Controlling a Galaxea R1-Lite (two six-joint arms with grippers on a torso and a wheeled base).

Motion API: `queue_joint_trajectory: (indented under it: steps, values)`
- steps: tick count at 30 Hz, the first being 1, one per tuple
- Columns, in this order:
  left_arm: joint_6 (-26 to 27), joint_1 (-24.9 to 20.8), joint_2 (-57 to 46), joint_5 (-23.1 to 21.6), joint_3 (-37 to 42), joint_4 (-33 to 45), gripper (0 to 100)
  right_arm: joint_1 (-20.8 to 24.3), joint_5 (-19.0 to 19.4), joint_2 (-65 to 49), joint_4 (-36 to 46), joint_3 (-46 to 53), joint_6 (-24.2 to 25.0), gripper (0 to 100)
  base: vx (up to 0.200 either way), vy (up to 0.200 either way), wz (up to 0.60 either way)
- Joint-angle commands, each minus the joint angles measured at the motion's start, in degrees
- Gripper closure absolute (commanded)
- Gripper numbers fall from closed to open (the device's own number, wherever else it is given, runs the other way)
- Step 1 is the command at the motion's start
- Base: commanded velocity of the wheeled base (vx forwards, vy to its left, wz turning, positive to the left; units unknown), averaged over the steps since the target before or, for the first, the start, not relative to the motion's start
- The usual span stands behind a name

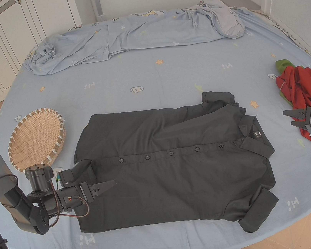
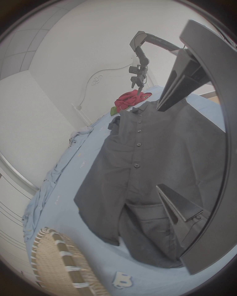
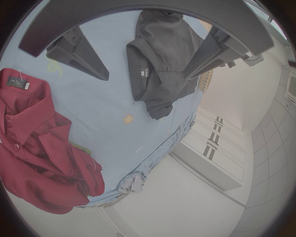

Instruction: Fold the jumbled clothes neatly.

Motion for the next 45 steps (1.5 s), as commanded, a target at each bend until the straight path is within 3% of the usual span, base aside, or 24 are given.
queue_joint_trajectory:
  steps: [1,13,19,24,31,45]
  values:
    - [-0.1,2.1,3.6,0.2,-3.1,0.0,0,0.0,0.0,0.0,0.0,0.0,0.0,0,0.000,0.000,0.00]
    - [-0.3,6.7,4.7,1.4,-11.1,-1.3,0,0.0,0.0,0.1,0.0,-0.1,-0.1,0,0.000,0.000,0.00]
    - [-2.9,6.4,1.2,1.5,-11.6,-6.8,0,-0.1,0.0,0.2,0.0,-0.1,-0.1,0,0.000,0.000,0.00]
    - [-3.6,6.4,2.1,1.7,-14.6,-6.5,0,-0.1,0.0,0.3,0.0,-0.1,-0.1,0,0.000,0.000,0.00]
    - [-3.5,6.6,6.1,5.5,-17.5,-7.0,0,-0.3,0.0,0.1,-0.1,-0.1,-0.1,0,0.000,0.000,0.00]
    - [-3.7,6.6,0.2,5.6,-17.8,-9.1,0,-0.2,0.0,0.4,-0.1,-0.1,-0.1,0,0.000,0.000,0.00]
